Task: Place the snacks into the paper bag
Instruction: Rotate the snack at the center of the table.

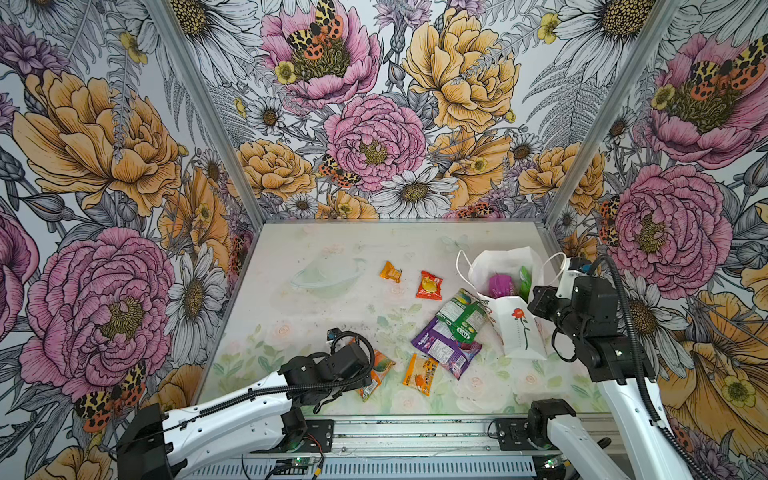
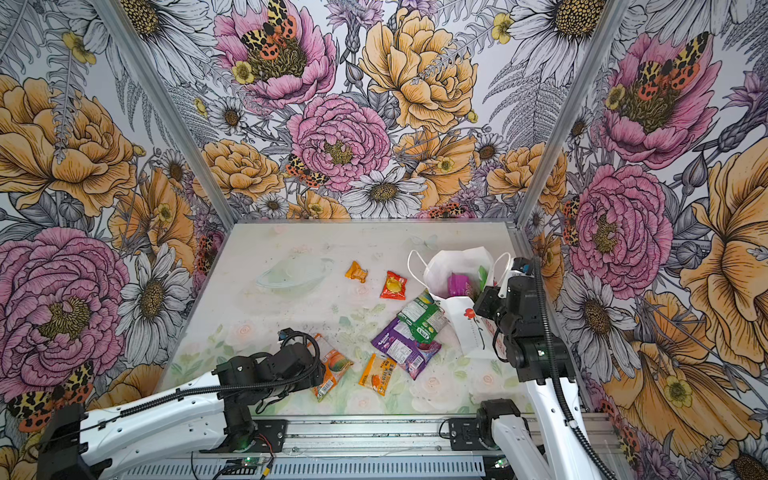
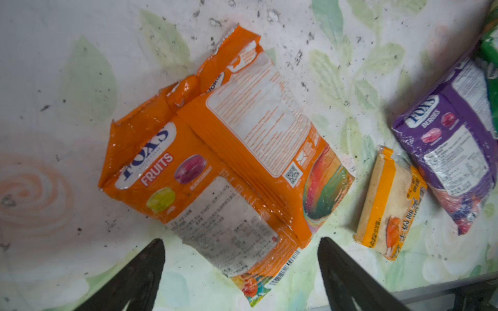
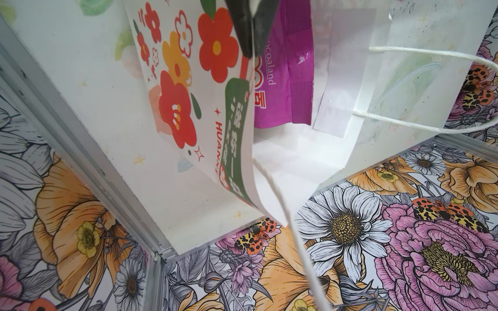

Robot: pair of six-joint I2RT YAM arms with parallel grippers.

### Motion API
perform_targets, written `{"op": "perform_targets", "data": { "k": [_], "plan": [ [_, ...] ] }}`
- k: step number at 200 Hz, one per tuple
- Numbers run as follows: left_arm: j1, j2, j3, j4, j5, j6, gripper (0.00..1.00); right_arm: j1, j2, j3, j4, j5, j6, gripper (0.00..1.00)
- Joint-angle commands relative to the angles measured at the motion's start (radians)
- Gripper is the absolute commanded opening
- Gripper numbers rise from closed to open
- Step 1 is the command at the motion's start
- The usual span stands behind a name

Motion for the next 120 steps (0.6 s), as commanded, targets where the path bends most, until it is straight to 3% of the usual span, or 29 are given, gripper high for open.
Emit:
{"op": "perform_targets", "data": {
  "k": [1,29,64,120],
  "plan": [
    [-0.059,0.037,-0.006,0.047,-0.03,-0.108,0.91,0.007,-0.011,-0.009,0.023,0.021,-0.011,0.0],
    [-0.105,0.146,-0.026,0.185,0.017,-0.132,0.91,0.007,-0.015,-0.01,0.024,0.024,-0.01,0.0],
    [-0.105,0.304,0.016,0.391,0.055,-0.069,0.91,0.007,-0.021,-0.013,0.024,0.024,-0.01,0.0],
    [0.004,0.532,0.154,0.593,0.128,0.098,0.91,0.007,-0.037,-0.013,0.021,0.024,-0.011,0.0]
  ]
}}
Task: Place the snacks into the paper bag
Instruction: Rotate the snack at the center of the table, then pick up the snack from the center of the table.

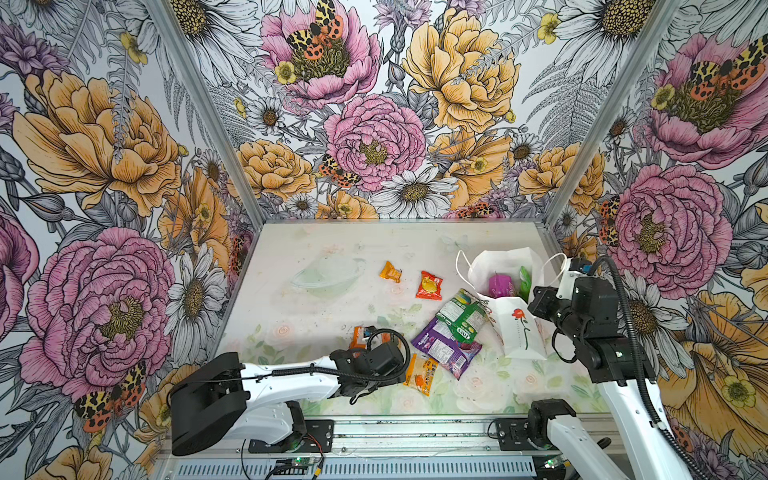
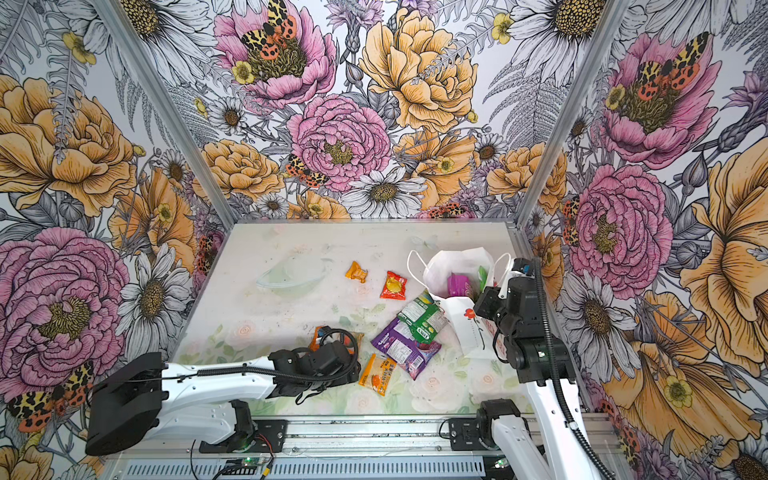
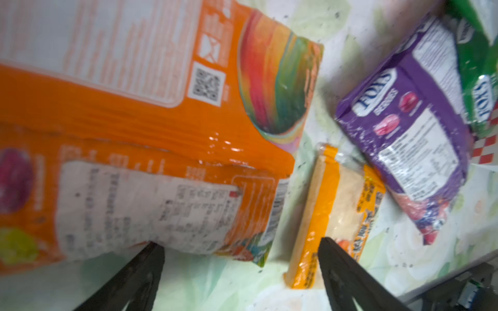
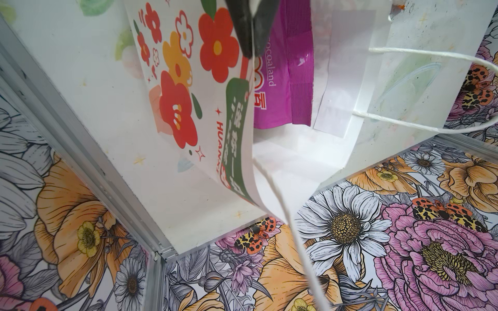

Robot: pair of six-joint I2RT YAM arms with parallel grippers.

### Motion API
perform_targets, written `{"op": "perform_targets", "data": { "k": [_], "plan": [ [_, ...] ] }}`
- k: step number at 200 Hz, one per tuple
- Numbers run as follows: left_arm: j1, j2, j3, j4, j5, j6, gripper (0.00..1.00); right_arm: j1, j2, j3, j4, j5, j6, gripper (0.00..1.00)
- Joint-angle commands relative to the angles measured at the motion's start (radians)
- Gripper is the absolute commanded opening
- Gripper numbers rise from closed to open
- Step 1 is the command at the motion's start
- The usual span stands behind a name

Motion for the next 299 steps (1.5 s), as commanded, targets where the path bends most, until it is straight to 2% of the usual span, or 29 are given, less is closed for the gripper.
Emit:
{"op": "perform_targets", "data": {
  "k": [1,35,67,81,93,122,144,179,211,241,299],
  "plan": [
    [0.049,0.054,0.046,0.128,0.064,0.087,0.91,0.007,-0.024,-0.008,0.022,0.023,-0.012,0.0],
    [0.046,-0.057,0.089,0.021,-0.001,0.141,0.91,0.007,-0.021,-0.008,0.022,0.025,-0.012,0.0],
    [0.107,-0.277,0.019,-0.128,-0.071,0.135,0.91,0.006,-0.02,-0.008,0.024,0.026,-0.012,0.0],
    [0.175,-0.375,-0.029,-0.18,-0.061,0.139,0.9,0.007,-0.022,-0.008,0.022,0.027,-0.012,0.0],
    [0.269,-0.444,-0.076,-0.203,-0.036,0.152,0.88,0.007,-0.022,-0.008,0.023,0.03,-0.01,0.0],
    [0.496,-0.543,-0.177,-0.137,0.168,0.224,0.85,0.007,-0.02,-0.009,0.023,0.03,-0.01,0.0],
    [0.622,-0.54,-0.226,-0.065,0.296,0.266,0.82,0.006,-0.017,-0.008,0.022,0.029,-0.01,0.0],
    [0.706,-0.463,-0.282,0.055,0.405,0.307,0.78,0.007,-0.016,-0.008,0.023,0.027,-0.01,0.0],
    [0.704,-0.362,-0.312,0.205,0.483,0.302,0.74,0.006,-0.016,-0.008,0.023,0.027,-0.01,0.0],
    [0.675,-0.292,-0.298,0.237,0.472,0.304,0.69,0.007,-0.016,-0.006,0.022,0.029,-0.011,0.0],
    [0.633,-0.179,-0.274,0.283,0.446,0.309,0.44,0.007,-0.019,-0.006,0.023,0.029,-0.01,0.0]
  ]
}}
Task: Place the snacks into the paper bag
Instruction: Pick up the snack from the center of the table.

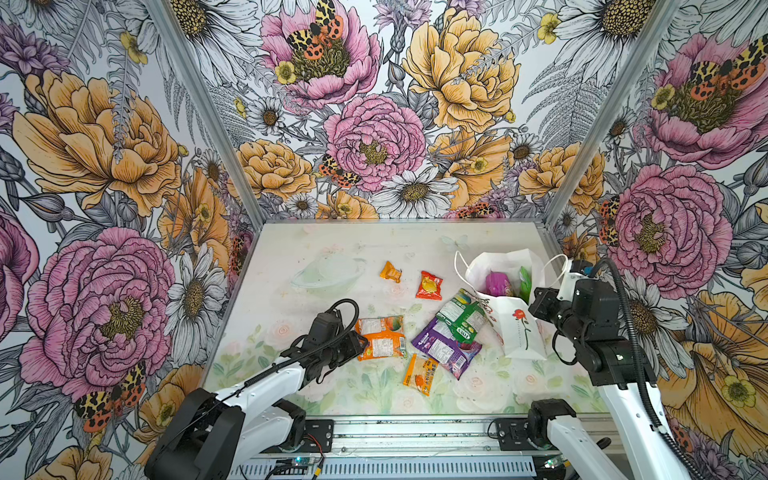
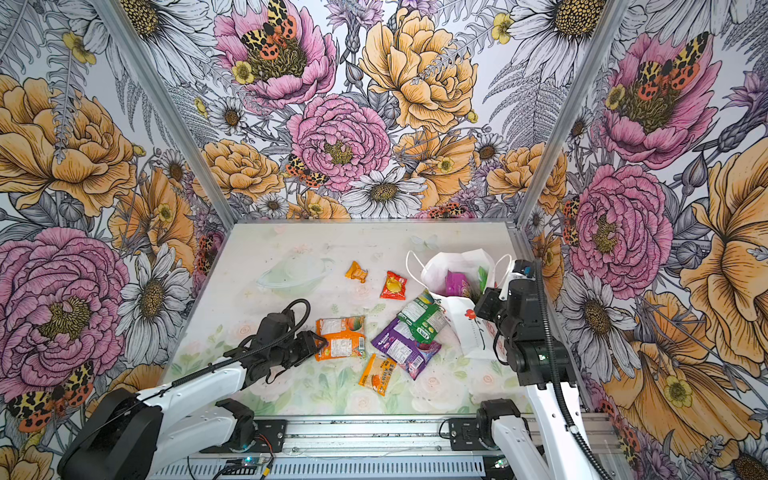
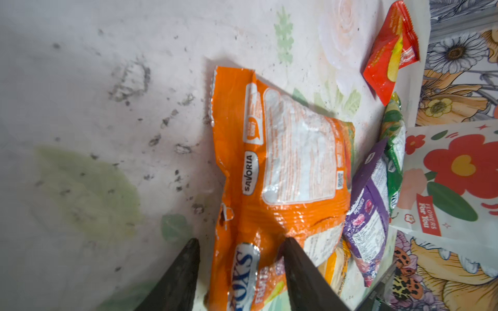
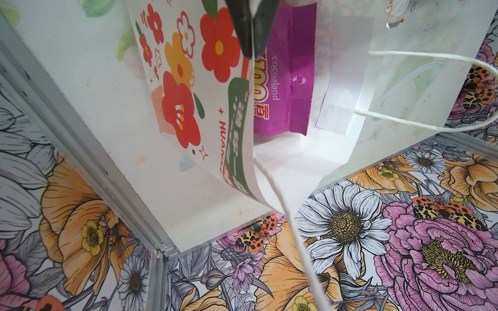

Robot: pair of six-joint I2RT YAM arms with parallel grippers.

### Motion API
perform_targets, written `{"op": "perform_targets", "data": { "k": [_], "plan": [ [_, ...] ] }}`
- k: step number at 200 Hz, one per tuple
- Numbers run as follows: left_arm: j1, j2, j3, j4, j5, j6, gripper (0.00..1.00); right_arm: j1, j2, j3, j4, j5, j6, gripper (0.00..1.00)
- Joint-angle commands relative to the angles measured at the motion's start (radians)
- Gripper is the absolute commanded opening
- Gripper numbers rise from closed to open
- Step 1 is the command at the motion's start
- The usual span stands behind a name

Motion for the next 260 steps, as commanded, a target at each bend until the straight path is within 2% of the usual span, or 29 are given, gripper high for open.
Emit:
{"op": "perform_targets", "data": {
  "k": [1,39,68,153,181,260],
  "plan": [
    [-0.016,0.034,0.012,0.027,0.001,0.009,0.44,0.007,-0.007,0.001,0.024,0.021,-0.01,0.0],
    [-0.028,0.048,0.019,0.024,-0.031,0.013,0.27,0.007,-0.008,0.001,0.024,0.021,-0.01,0.0],
    [-0.037,0.012,0.015,0.02,-0.047,0.008,0.2,0.007,-0.01,0.0,0.023,0.021,-0.011,0.0],
    [-0.054,-0.236,-0.011,-0.049,-0.122,0.015,0.08,0.007,-0.004,0.016,0.022,0.012,-0.012,0.0],
    [-0.055,-0.296,-0.002,-0.078,-0.141,0.023,0.02,0.018,0.024,0.047,-0.01,0.046,-0.019,0.0],
    [-0.023,-0.444,0.093,-0.204,-0.144,0.112,0.0,0.18,0.149,0.131,-0.056,0.133,-0.03,0.0]
  ]
}}
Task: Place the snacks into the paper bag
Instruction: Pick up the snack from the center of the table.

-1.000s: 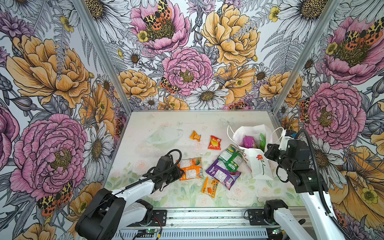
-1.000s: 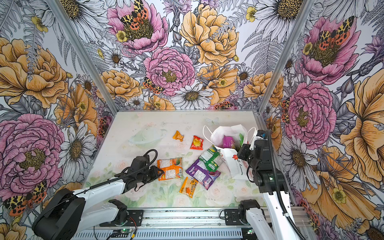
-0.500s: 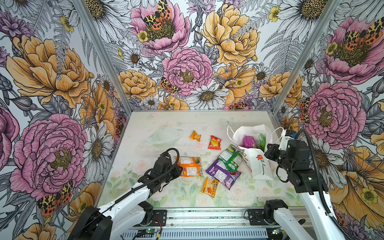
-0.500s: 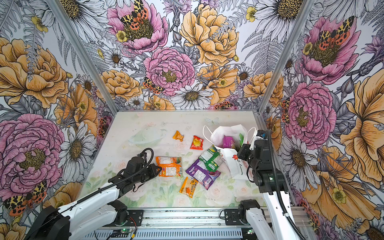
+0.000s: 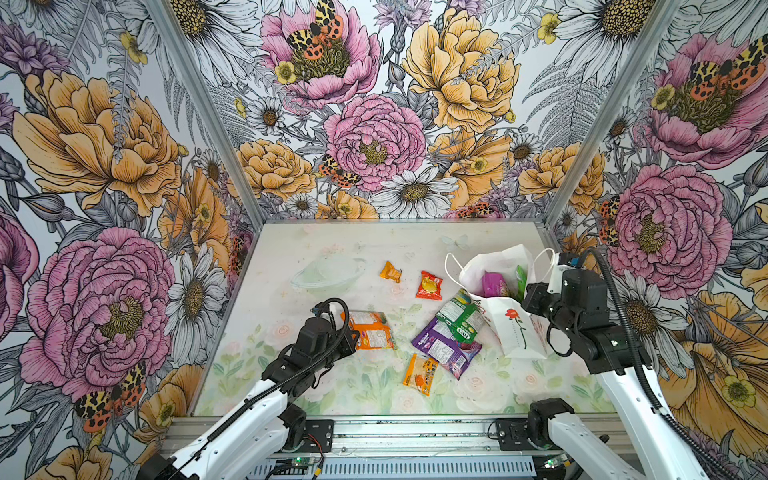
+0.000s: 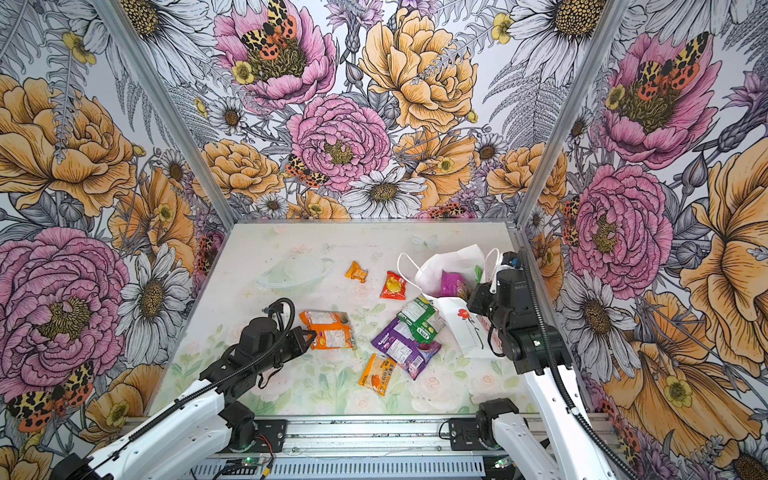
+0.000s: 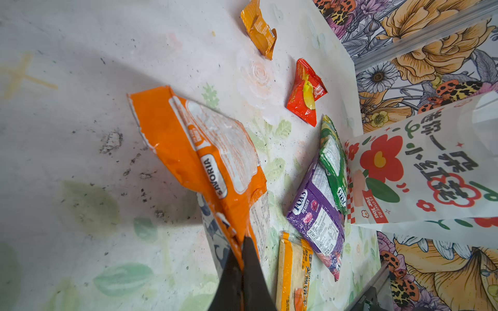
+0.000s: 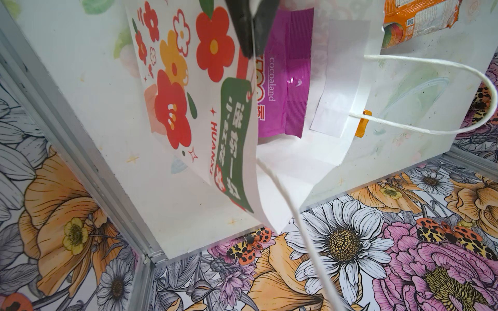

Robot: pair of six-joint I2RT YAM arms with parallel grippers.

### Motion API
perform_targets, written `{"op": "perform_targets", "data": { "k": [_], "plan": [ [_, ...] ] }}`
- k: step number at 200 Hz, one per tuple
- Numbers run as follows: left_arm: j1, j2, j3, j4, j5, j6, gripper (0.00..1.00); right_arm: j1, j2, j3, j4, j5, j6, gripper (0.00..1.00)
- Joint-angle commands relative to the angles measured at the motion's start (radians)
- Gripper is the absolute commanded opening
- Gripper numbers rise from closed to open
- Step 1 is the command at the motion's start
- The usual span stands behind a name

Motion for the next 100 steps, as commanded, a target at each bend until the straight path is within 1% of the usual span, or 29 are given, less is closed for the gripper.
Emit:
{"op": "perform_targets", "data": {
  "k": [1,17,35,47,66,86,100],
  "plan": [
    [0.023,-0.048,0.077,-0.037,-0.021,0.065,0.0,0.045,0.037,0.049,-0.02,0.06,-0.023,0.0],
    [0.046,-0.062,0.125,-0.07,-0.018,0.09,0.0,0.088,0.067,0.07,-0.042,0.069,-0.03,0.0],
    [0.066,-0.041,0.21,-0.109,0.012,0.13,0.0,0.146,0.083,0.081,-0.061,0.115,-0.03,0.0],
    [0.065,-0.013,0.278,-0.14,0.024,0.159,0.0,0.176,0.089,0.089,-0.076,0.148,-0.031,0.0],
    [0.054,0.038,0.404,-0.185,0.034,0.172,0.0,0.21,0.098,0.108,-0.098,0.185,-0.034,0.0],
    [0.002,0.089,0.539,-0.211,0.033,0.181,0.0,0.243,0.112,0.137,-0.123,0.221,-0.036,0.0],
    [-0.078,0.124,0.637,-0.231,-0.018,0.198,0.0,0.262,0.129,0.161,-0.15,0.255,-0.042,0.0]
  ]
}}
